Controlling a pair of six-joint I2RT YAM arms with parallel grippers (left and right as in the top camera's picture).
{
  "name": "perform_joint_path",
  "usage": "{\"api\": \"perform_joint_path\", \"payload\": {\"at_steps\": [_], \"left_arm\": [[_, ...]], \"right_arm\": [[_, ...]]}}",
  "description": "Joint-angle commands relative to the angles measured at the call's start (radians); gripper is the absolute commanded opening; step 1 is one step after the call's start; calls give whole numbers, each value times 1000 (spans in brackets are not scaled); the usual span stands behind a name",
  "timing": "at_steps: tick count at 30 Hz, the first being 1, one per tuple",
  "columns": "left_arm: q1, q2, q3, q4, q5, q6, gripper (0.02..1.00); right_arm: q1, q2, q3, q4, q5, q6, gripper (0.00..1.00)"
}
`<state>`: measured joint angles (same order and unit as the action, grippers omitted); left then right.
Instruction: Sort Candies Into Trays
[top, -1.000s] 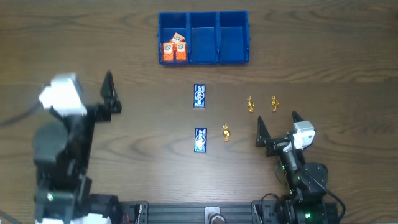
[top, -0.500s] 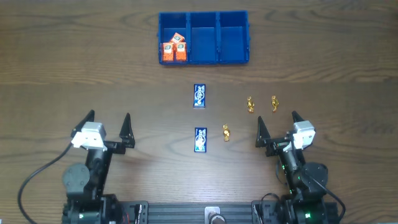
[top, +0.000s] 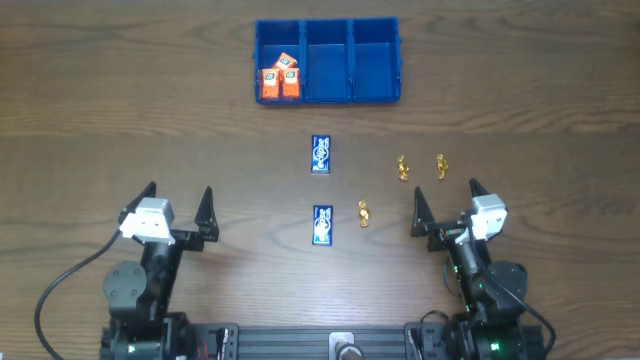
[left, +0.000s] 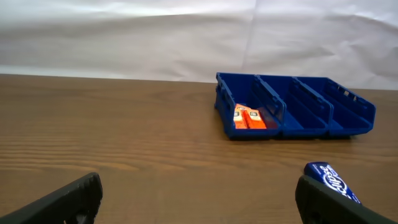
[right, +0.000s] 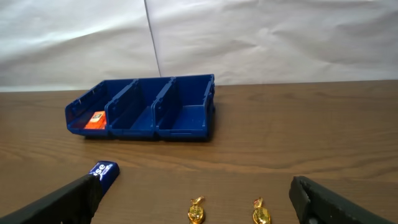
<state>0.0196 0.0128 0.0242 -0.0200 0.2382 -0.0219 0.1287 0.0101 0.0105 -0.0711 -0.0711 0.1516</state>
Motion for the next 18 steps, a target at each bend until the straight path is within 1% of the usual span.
{"api": "perform_joint_path", "payload": {"at_steps": [1, 10, 15, 16, 17, 18], "left_arm": [[6, -9, -19, -34, 22, 11, 998], [6, -9, -19, -34, 22, 11, 996], [6, -9, -19, -34, 22, 11, 998], [6, -9, -19, -34, 22, 11, 998], [6, -9, -19, -34, 22, 11, 998], [6, -9, -19, -34, 22, 11, 998]], "right_arm": [[2, -7, -3, -5, 5, 4, 998], [2, -7, -3, -5, 6, 4, 998], [2, -7, -3, 76, 18, 3, 998], [2, -7, -2, 91, 25, 3, 998], [2, -7, -2, 116, 51, 4, 998], [2, -7, -2, 135, 51, 4, 998]]}}
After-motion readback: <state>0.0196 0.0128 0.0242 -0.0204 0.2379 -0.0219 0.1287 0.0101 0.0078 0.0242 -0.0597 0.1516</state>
